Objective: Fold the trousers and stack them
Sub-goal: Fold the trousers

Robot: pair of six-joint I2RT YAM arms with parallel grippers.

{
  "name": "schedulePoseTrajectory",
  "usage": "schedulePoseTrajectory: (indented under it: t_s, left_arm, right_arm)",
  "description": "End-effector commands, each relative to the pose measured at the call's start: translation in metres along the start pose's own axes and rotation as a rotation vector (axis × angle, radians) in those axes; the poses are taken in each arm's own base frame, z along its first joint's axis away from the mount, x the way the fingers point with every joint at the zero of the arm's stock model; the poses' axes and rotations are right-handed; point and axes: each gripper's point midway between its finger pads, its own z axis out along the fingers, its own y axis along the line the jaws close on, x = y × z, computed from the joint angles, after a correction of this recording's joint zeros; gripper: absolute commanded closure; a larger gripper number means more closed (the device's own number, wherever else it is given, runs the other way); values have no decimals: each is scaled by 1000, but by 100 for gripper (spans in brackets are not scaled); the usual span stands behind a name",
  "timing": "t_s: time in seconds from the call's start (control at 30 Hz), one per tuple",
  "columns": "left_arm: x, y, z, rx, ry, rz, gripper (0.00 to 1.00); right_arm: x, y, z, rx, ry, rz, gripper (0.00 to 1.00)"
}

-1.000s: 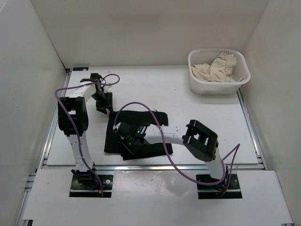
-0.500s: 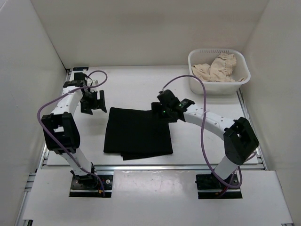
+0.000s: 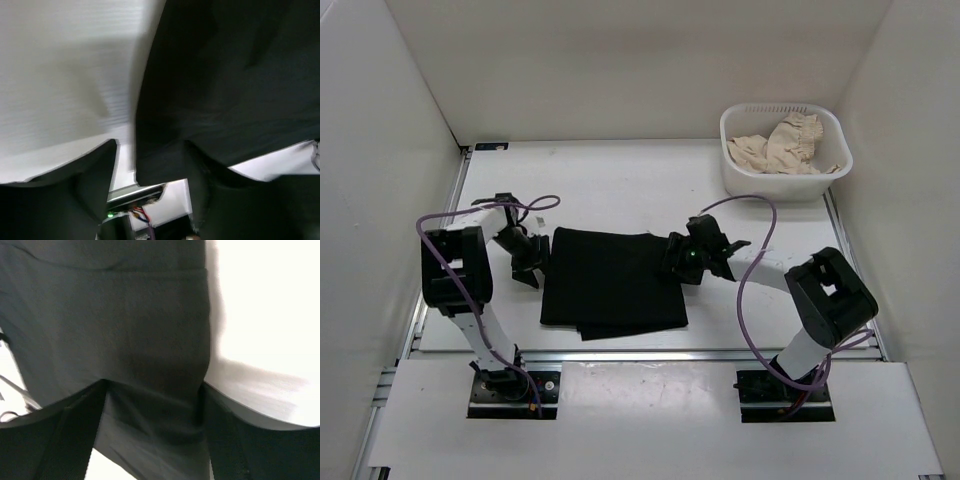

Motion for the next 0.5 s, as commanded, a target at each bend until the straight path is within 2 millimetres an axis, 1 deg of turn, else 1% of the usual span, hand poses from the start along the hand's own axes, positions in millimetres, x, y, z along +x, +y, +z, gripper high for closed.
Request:
schedulePoseTrajectory:
  t_s: [0.0, 0.03, 0.1, 0.13, 0.17, 0.2, 0.23, 0.27, 0.3, 0.33, 0.37, 0.4, 0.43, 0.47]
  left_arm:
    - [6, -16, 10, 111, 53, -11, 38]
    - [8, -16, 16, 123, 77, -21, 47]
    - [6, -20, 18, 152, 88, -27, 57]
    - [3, -21, 21, 161, 95, -31, 62]
    - [-3, -24, 19, 175, 83, -27, 72]
    - [-8, -25, 17, 175, 69, -20, 76]
    - [-12, -26, 18, 186, 71, -21, 79]
    - [-17, -26, 18, 186, 68, -20, 83]
    - [-29, -29, 14, 197, 40, -7, 85]
    - [-35, -30, 13, 197, 30, -3, 85]
    - [-41, -31, 14, 206, 30, -3, 85]
    - [-53, -33, 9, 206, 0, 11, 85]
    - [-58, -38, 9, 215, -5, 27, 85]
    - [-63, -38, 11, 215, -3, 27, 85]
  right_arm:
    - [-12, 19, 6, -128, -77, 101, 27]
    - [-18, 14, 7, -123, -103, 171, 37]
    - [-31, 11, 4, -160, -165, 242, 48]
    - [-27, 2, 6, -155, -160, 310, 58]
    - [-31, -4, 6, -148, -184, 346, 63]
    - [-36, -7, 5, -139, -218, 371, 70]
    - [-37, -16, 5, -121, -237, 423, 81]
    - [-43, -21, 5, -108, -262, 446, 85]
    - [-44, -25, 5, -99, -279, 458, 87]
    - [-51, -31, 5, -81, -310, 467, 89]
    - [-59, -31, 3, -83, -332, 474, 90]
    - [-61, -32, 3, -69, -337, 477, 92]
    - [-73, -31, 0, -70, -364, 485, 92]
    - [-80, -36, 0, -52, -378, 499, 93]
